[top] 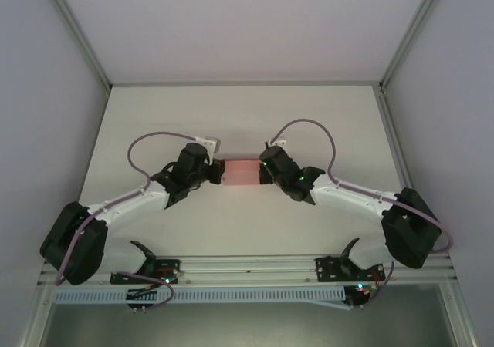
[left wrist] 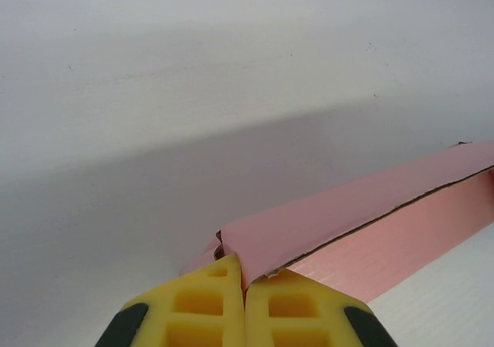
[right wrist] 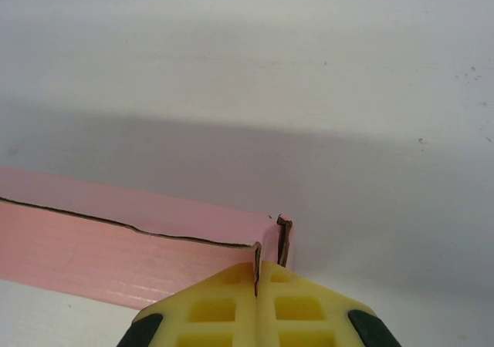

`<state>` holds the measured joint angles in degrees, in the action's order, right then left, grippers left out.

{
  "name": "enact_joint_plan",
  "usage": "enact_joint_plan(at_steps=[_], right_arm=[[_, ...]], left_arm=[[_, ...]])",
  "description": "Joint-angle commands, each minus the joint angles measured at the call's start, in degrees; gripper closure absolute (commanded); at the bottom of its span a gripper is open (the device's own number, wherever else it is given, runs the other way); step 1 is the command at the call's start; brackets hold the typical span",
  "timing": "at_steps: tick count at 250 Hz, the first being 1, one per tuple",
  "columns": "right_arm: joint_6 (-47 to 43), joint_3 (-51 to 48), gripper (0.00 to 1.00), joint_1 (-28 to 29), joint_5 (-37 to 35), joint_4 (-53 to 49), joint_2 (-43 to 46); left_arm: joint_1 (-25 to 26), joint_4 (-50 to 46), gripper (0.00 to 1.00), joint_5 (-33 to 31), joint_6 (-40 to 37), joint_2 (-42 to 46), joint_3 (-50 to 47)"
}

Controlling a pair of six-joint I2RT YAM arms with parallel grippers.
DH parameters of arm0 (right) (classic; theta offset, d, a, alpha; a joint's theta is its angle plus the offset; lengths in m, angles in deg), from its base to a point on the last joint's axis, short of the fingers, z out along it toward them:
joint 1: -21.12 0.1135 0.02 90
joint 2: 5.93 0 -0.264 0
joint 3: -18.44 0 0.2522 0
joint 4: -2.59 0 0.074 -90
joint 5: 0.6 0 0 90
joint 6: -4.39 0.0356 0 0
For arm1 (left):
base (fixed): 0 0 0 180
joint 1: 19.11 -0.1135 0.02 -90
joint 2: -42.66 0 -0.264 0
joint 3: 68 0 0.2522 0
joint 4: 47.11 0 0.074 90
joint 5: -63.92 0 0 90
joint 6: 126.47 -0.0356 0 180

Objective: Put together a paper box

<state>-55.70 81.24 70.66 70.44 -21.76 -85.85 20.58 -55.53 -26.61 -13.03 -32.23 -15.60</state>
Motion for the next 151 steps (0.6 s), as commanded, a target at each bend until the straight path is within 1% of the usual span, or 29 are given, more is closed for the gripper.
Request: enact_joint_plan(at_steps=[1, 8, 14, 51, 74, 112, 132, 143, 151], right_arm=[[-2.25, 0.75, 1.00, 1.02, 1.65, -14.28, -0.26], [-2.13, 1.20, 1.00, 0.85, 1.70, -15.31, 0.01], [-1.93, 1.36, 1.00, 0.62, 0.09, -15.92, 0.22], [-1.24, 0.81, 0.99, -0.77, -0.36, -17.46, 0.65], [-1.00, 0.94, 1.00, -1.00, -3.21, -19.60, 0.83], [-3.99, -1.49, 1.00, -1.01, -0.30, -17.08, 1.08], [-4.88, -2.53, 1.00, -0.98, -5.25, -19.21, 0.53], [-3.90, -2.72, 1.00, -1.02, -9.24, -20.85, 0.18], [-3.06, -2.64, 1.00, -1.04, -10.36, -21.60, -0.11]], left_arm=[[2.09, -7.86, 1.00, 1.89, -0.27, -1.57, -0.77], [2.08, -8.22, 1.00, 1.36, -0.37, -1.42, -0.80], [2.10, -8.42, 1.00, 0.95, -0.44, -1.25, -0.91], [2.17, -8.95, 1.00, -0.34, -0.94, -1.34, -0.99], [2.23, -9.32, 1.00, -0.48, -1.02, -1.64, -0.66], [2.32, -9.49, 1.00, -0.76, -0.84, -1.85, -0.32], [2.28, -9.73, 1.00, -1.25, -1.02, -1.87, -0.41], [2.35, -10.10, 1.00, -1.80, -1.12, -1.76, -0.36], [2.34, -10.16, 1.00, -2.10, -1.03, -1.76, -0.33]])
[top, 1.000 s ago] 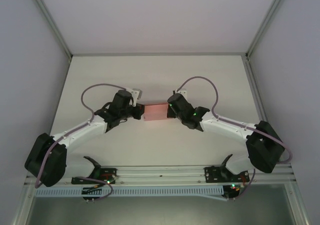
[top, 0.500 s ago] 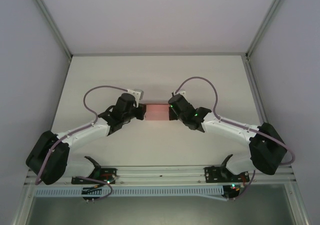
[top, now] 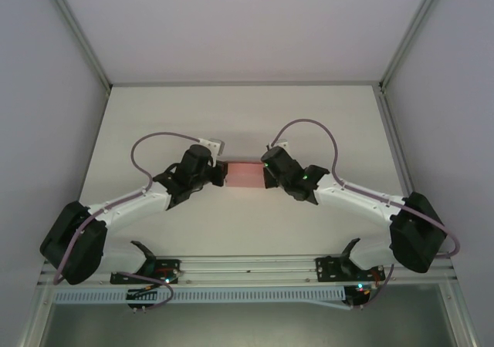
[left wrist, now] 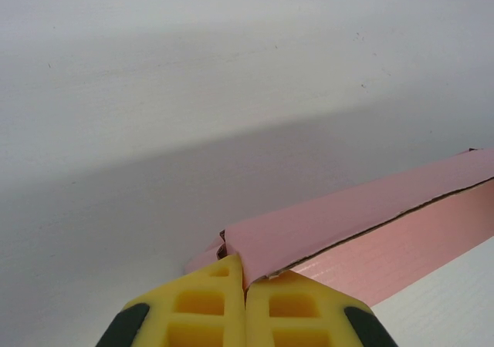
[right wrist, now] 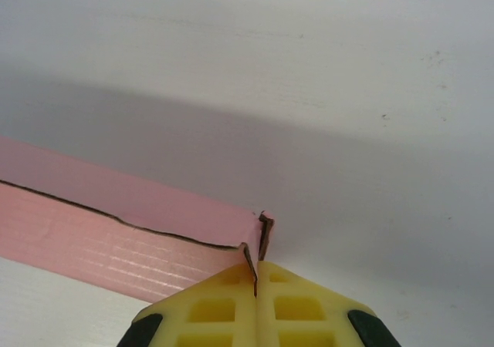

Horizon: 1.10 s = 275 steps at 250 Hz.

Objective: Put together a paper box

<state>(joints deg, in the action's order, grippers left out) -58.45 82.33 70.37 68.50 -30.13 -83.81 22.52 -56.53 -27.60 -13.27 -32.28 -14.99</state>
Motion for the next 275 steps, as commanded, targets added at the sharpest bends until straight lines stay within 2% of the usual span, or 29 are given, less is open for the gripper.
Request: enact_joint_plan(at_steps=[1, 31, 84, 135, 166, 221, 275], right_arm=[[-0.33, -3.73, 1.00, -0.84, -8.47, -13.31, -2.12], [1.36, -2.80, 1.00, -0.87, -5.20, -12.81, -2.92], [6.95, -2.19, 1.00, -0.82, 7.49, -4.92, -2.81], [10.37, -0.38, 1.00, -0.83, 5.61, -7.86, -1.82], [11.35, 1.57, 1.00, -1.22, 9.76, -6.36, -0.22], [12.56, 0.19, 1.00, -5.01, 20.56, -3.80, 2.29], [13.44, -1.70, 1.00, -8.69, 26.28, -1.36, 4.85]], left_arm=[[0.43, -9.16, 1.00, -1.12, -0.79, -1.80, -0.93], [0.50, -9.70, 1.00, -1.21, -0.87, -2.12, -0.66], [1.11, -9.61, 1.00, -1.39, -0.54, -2.43, -0.14], [1.90, -9.96, 1.00, -1.44, -0.94, -2.16, 0.51], [2.19, -9.83, 1.00, -1.97, -0.86, -1.86, 0.26], [2.24, -10.15, 1.00, -2.57, -1.22, -1.64, 0.22], [2.40, -10.48, 1.00, -2.79, -1.05, -1.62, 0.22]])
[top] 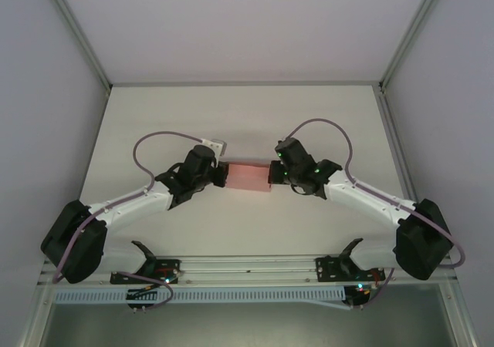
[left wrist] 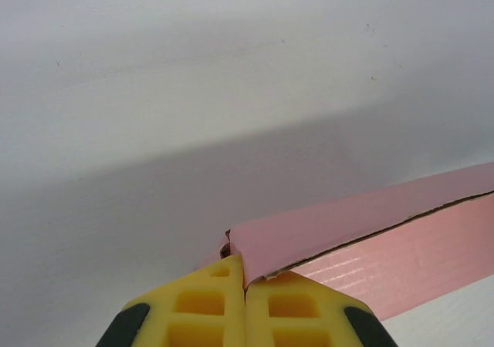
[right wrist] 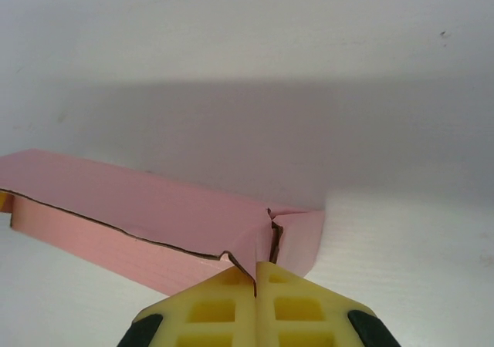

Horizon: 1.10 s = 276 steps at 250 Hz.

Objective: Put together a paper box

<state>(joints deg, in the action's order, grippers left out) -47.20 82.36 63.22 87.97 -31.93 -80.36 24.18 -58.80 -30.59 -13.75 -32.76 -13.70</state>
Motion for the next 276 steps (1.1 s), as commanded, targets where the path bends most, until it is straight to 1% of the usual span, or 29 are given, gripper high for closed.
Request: enact_joint_plan(at_steps=[1, 44, 91, 120, 161, 202, 216, 230, 253, 265, 276], right_arm=[[2.19, -1.76, 1.00, -1.52, 6.85, 0.53, 1.44], [4.25, -2.43, 1.00, -2.59, 7.77, 1.28, 1.84], [8.15, -3.07, 1.00, -3.43, 6.03, -0.57, 1.40], [8.71, -4.41, 1.00, -3.45, 6.36, 0.10, 1.17], [10.10, -6.85, 1.00, -3.53, 4.21, -1.05, 1.27], [4.39, -9.41, 1.00, -3.54, -0.10, -2.93, 1.60], [1.99, -10.59, 1.00, -3.57, -1.51, -2.25, 1.51], [-1.15, -11.88, 1.00, -3.39, -1.25, -0.58, 1.43], [-3.88, -13.29, 1.00, -3.18, -2.51, 0.55, 1.33], [-4.86, -13.13, 1.00, -2.67, -4.91, -1.03, 1.33], [-4.54, -12.35, 1.00, -2.41, -8.61, -4.12, 1.23]], left_arm=[[0.74, -8.21, 1.00, 0.21, -0.57, -1.14, -1.11], [0.93, -8.20, 1.00, 0.20, -0.16, -1.05, -1.07], [1.43, -8.48, 1.00, -0.33, -0.35, -0.81, -1.07], [1.51, -8.48, 1.00, -0.31, -0.17, -0.86, -0.96], [1.58, -8.52, 1.00, -0.41, -0.35, -0.85, -1.05], [1.54, -8.55, 1.00, -0.50, -0.26, -0.72, -1.09], [1.62, -8.57, 1.00, -0.50, -0.31, -0.72, -1.03], [1.62, -8.74, 1.00, -0.58, -0.20, -0.63, -1.01], [1.58, -8.96, 1.00, -0.98, -0.13, -0.61, -0.82], [1.61, -9.18, 1.00, -1.18, -0.22, -0.52, -0.72], [1.67, -9.45, 1.00, -1.43, -0.03, -0.50, -0.63]])
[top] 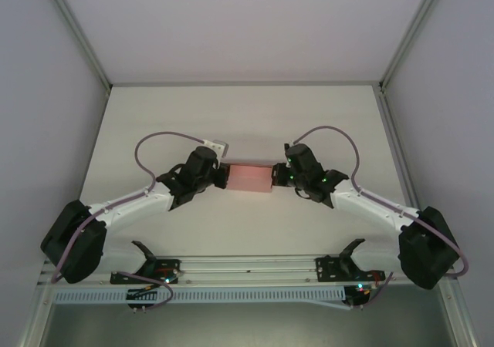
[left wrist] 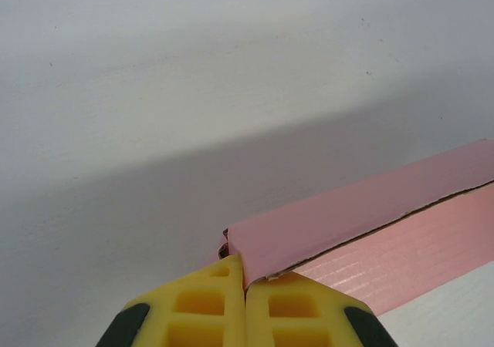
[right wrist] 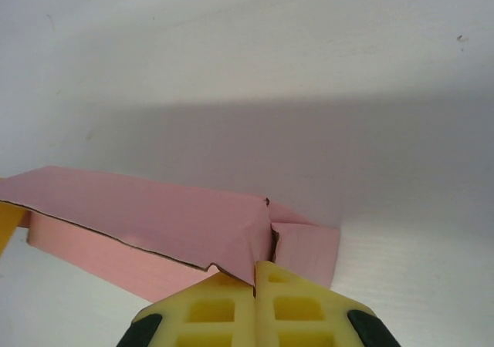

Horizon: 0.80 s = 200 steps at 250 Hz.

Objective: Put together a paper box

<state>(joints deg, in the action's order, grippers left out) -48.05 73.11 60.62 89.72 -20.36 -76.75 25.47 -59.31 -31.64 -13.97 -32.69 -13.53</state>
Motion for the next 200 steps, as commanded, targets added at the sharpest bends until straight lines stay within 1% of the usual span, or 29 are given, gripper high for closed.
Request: enact_joint_plan(at_steps=[1, 18, 32, 60, 85, 100, 139, 163, 180, 191, 200], right_arm=[[-3.66, -3.02, 1.00, 0.25, -10.65, -15.90, -2.38], [-3.38, -2.05, 1.00, 1.06, -15.16, -19.37, -2.48], [-3.69, -1.89, 1.00, 1.67, -16.17, -20.08, -2.75], [-4.43, -2.49, 1.00, 4.69, -15.57, -16.86, -4.11], [-1.16, -2.04, 1.00, 9.27, -20.37, -15.13, -5.41], [1.63, -2.24, 1.00, 10.95, -22.34, -14.21, -5.41], [2.80, -3.90, 1.00, 11.83, -20.24, -9.92, -4.60], [2.78, -3.15, 0.94, 11.86, -20.63, -10.03, -3.65], [2.04, -2.31, 0.91, 11.82, -19.94, -10.06, -2.48], [1.61, -1.78, 0.86, 11.83, -19.44, -9.73, -1.68], [1.16, -1.24, 0.84, 11.88, -18.53, -9.71, -1.15]], left_arm=[[0.40, -8.99, 1.00, -0.40, 0.23, -0.53, -0.81], [0.38, -8.95, 1.00, -0.64, 0.25, -0.37, -0.89], [0.36, -9.03, 1.00, -0.77, 0.38, -0.36, -0.90], [0.43, -8.87, 1.00, -0.67, 0.90, -0.59, -0.74], [0.90, -8.37, 1.00, -0.80, 1.38, -0.84, -0.80], [1.20, -7.50, 1.00, -0.94, 1.68, -0.65, -1.39], [1.82, -4.29, 1.00, -2.32, 2.74, -0.21, -4.11], [2.43, -1.24, 1.00, -3.05, 3.15, 0.12, -6.60], [2.73, 0.62, 1.00, -3.48, 3.43, 0.18, -8.20], [2.92, 1.62, 1.00, -3.84, 3.51, 0.14, -8.98], [3.14, 2.26, 1.00, -4.50, 3.85, 0.19, -9.45]])
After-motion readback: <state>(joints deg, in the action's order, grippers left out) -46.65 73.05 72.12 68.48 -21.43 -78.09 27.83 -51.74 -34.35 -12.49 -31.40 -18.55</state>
